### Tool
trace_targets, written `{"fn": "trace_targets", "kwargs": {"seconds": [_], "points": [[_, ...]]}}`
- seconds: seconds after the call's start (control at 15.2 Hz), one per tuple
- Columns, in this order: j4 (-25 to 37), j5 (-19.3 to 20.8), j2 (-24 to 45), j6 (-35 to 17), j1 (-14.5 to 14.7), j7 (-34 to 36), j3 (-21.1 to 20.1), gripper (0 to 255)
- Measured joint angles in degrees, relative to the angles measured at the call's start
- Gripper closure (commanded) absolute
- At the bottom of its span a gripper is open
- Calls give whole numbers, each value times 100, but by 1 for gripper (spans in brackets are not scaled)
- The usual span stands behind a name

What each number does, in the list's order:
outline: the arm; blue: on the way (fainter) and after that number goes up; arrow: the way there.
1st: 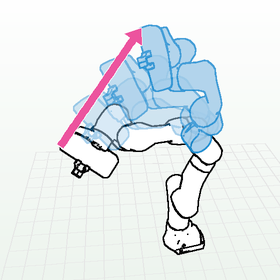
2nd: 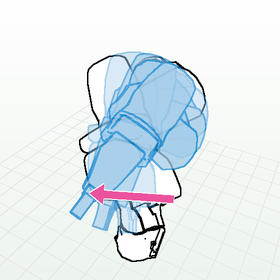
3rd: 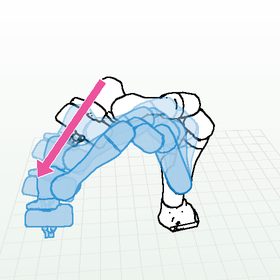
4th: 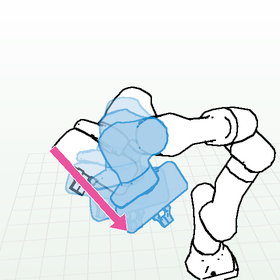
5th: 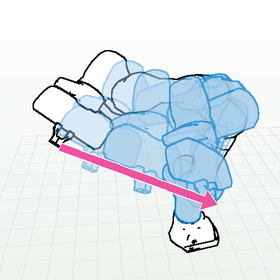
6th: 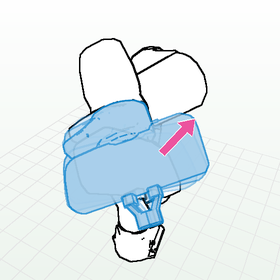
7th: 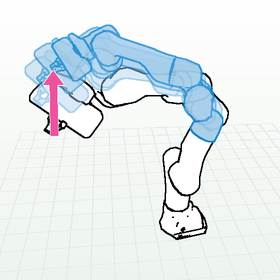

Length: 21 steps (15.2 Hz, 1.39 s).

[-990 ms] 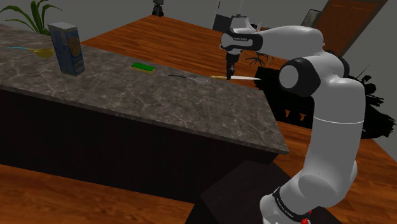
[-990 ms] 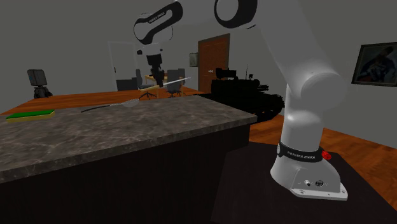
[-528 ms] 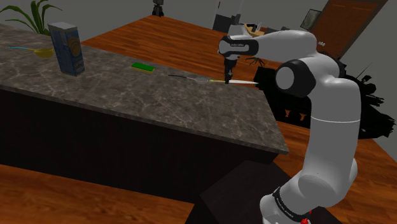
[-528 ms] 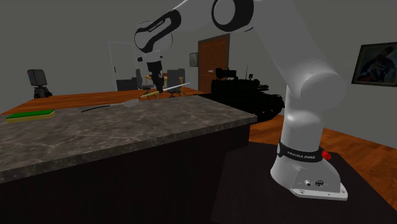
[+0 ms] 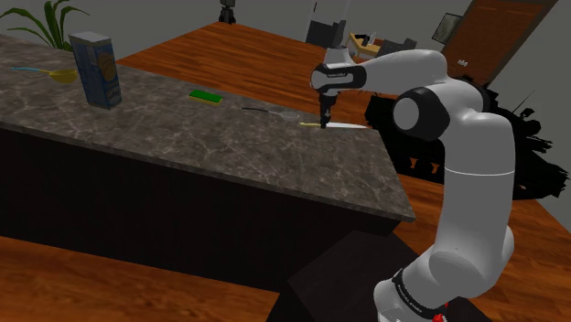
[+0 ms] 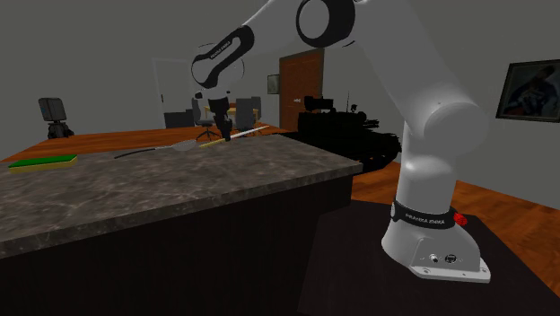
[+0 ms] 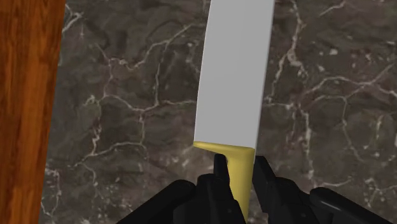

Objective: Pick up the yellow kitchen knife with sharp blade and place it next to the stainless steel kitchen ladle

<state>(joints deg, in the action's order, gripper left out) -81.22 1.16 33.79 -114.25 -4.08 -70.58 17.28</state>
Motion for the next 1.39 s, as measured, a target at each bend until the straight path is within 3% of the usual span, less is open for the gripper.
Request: {"fn": "trace_targets", "kwargs": {"seconds": [0.59, 0.66, 1.06, 1.39], "points": [[-155, -13, 86, -239, -3, 21, -12, 255], [-155, -13, 86, -240, -2, 22, -12, 0], [-156, -13, 86, -240, -2, 22, -13, 0], [188, 24, -105, 289, 55, 37, 3, 0]]}}
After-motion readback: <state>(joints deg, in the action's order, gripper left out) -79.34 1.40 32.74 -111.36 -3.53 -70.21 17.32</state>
